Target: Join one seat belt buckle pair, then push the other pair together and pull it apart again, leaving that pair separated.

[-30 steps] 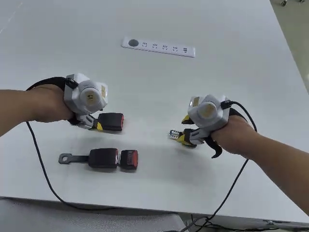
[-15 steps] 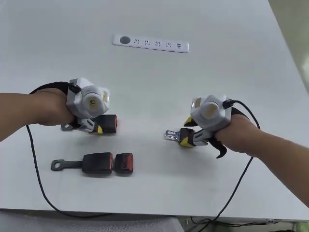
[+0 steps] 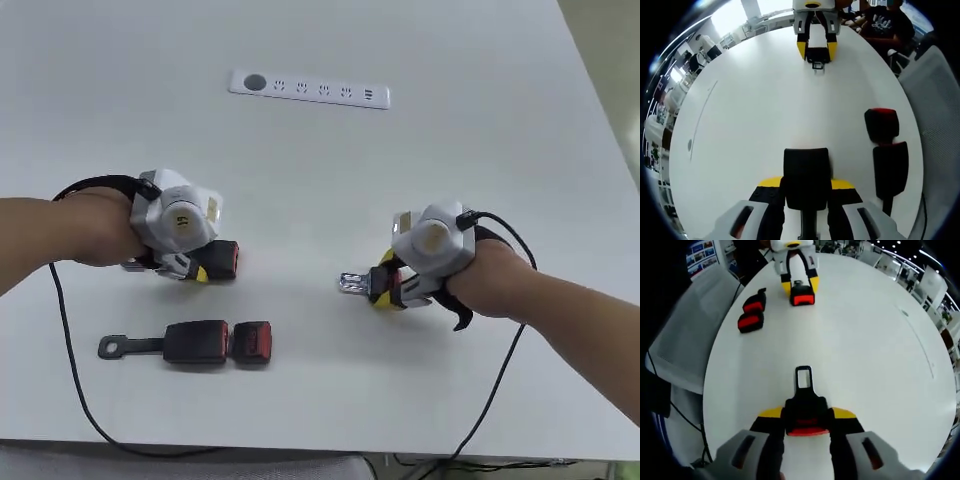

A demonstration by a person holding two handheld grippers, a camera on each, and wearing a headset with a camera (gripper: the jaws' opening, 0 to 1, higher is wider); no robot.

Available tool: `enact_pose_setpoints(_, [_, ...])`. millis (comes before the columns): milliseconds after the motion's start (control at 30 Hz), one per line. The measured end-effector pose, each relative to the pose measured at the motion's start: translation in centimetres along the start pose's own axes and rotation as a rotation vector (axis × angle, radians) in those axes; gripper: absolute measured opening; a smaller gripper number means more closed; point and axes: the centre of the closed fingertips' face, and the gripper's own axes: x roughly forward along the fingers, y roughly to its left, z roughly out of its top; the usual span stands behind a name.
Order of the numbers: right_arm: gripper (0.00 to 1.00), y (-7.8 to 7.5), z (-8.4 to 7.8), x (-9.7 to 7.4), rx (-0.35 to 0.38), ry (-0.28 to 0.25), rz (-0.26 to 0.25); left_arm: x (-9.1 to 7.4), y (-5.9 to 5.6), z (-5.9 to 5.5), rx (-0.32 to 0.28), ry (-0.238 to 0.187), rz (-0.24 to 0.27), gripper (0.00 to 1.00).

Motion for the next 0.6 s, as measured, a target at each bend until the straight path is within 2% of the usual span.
enact_pose_setpoints(300, [0.34, -0.1, 0.6, 0.1, 0.053, -0.005, -0.019, -0.4, -0.4, 0.1, 0.006, 0.002, 0.005, 0.33])
enact_pose_setpoints(367, [0.34, 0.2, 1.3, 0.2, 0.054, -0.01, -0.022, -0.4, -0.4, 0.1, 0.006, 0.002, 0.008, 0.33])
enact_pose_setpoints(600, [0.34, -0.2, 3.2, 1.3, 0.045, -0.02, -0.035, -0.5, -0.4, 0.1, 0.009, 0.007, 0.01, 0.33])
